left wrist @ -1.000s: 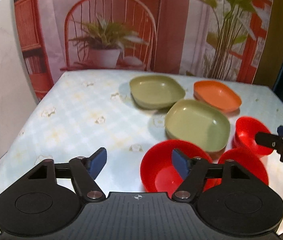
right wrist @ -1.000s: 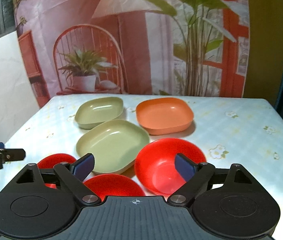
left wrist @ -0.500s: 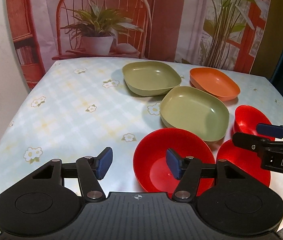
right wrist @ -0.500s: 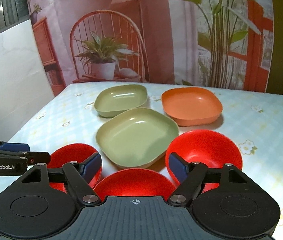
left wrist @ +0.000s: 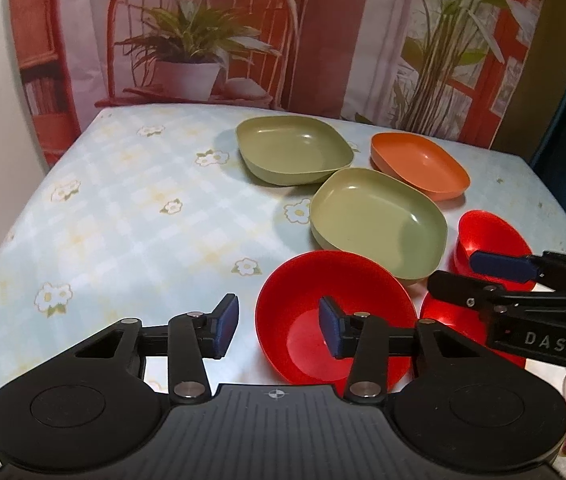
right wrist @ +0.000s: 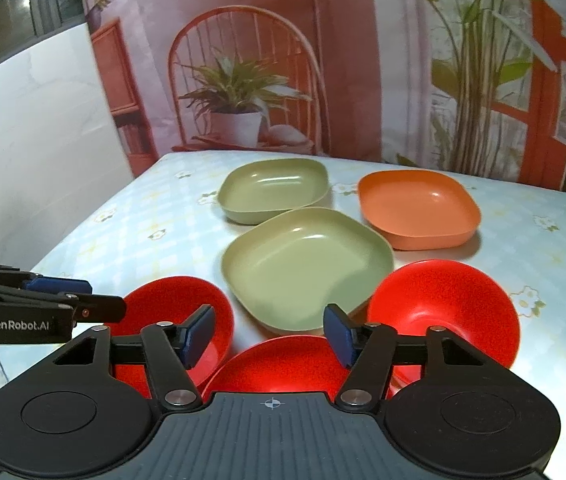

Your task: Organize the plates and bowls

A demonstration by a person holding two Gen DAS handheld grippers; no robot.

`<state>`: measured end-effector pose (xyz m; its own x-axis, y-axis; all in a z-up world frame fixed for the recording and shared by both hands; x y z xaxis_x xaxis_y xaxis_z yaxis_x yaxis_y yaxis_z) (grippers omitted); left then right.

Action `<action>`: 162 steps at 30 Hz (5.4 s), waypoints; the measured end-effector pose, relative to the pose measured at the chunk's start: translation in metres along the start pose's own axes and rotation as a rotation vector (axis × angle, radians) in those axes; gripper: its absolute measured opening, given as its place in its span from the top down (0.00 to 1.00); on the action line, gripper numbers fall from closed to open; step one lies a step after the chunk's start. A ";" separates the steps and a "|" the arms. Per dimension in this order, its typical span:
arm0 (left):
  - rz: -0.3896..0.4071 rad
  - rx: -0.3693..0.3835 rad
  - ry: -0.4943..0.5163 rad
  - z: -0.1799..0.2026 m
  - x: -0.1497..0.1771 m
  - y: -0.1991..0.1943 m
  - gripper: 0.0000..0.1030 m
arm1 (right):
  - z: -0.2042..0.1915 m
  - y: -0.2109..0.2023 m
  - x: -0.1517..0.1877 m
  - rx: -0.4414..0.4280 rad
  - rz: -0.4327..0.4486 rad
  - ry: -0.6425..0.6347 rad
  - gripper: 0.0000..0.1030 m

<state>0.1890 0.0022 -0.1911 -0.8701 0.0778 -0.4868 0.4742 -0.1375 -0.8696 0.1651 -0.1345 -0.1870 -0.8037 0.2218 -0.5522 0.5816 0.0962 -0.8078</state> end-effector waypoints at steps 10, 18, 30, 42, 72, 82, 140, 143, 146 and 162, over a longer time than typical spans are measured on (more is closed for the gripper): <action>-0.031 0.041 -0.037 0.000 0.013 0.005 0.54 | -0.021 0.008 -0.004 -0.038 -0.023 -0.058 0.58; -0.070 0.089 -0.087 -0.008 0.022 0.016 0.56 | -0.038 0.022 -0.002 -0.056 -0.062 -0.103 0.63; -0.100 0.126 -0.121 -0.009 0.028 0.028 0.74 | -0.034 0.042 0.002 -0.050 -0.108 -0.082 0.70; -0.076 0.123 -0.123 -0.012 0.025 0.023 0.80 | -0.035 0.047 0.001 -0.062 -0.109 -0.056 0.90; -0.017 0.211 0.074 0.056 0.005 -0.019 0.80 | 0.017 -0.049 -0.006 -0.059 0.043 0.084 0.91; -0.073 0.232 0.118 0.078 0.015 -0.004 0.80 | 0.041 -0.056 0.021 -0.013 0.022 0.115 0.90; -0.041 0.188 0.144 0.089 0.013 0.005 0.64 | 0.059 -0.042 0.048 0.095 -0.010 0.052 0.77; -0.032 0.176 0.144 0.088 0.011 0.004 0.64 | 0.064 -0.044 0.044 0.099 0.002 0.048 0.77; -0.024 0.162 0.147 0.087 0.007 0.004 0.64 | 0.069 -0.046 0.040 0.107 0.010 0.040 0.77; 0.008 0.164 0.163 0.105 -0.022 0.008 0.64 | 0.115 -0.054 0.023 0.148 0.052 0.074 0.76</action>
<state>0.1978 -0.1043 -0.1791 -0.8267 0.2331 -0.5121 0.4413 -0.2960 -0.8471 0.1008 -0.2466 -0.1804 -0.7585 0.2942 -0.5815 0.5927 -0.0595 -0.8032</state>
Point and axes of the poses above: each gripper's, at about its wrist camera, not at the fingertips, and y roughly the way its jaws point, z to its right, x to its underside, the point moved 10 cm from there along y, roughly the way its jaws point, and after that the axes turned 12 degrees about -z, right-handed, at the moved point
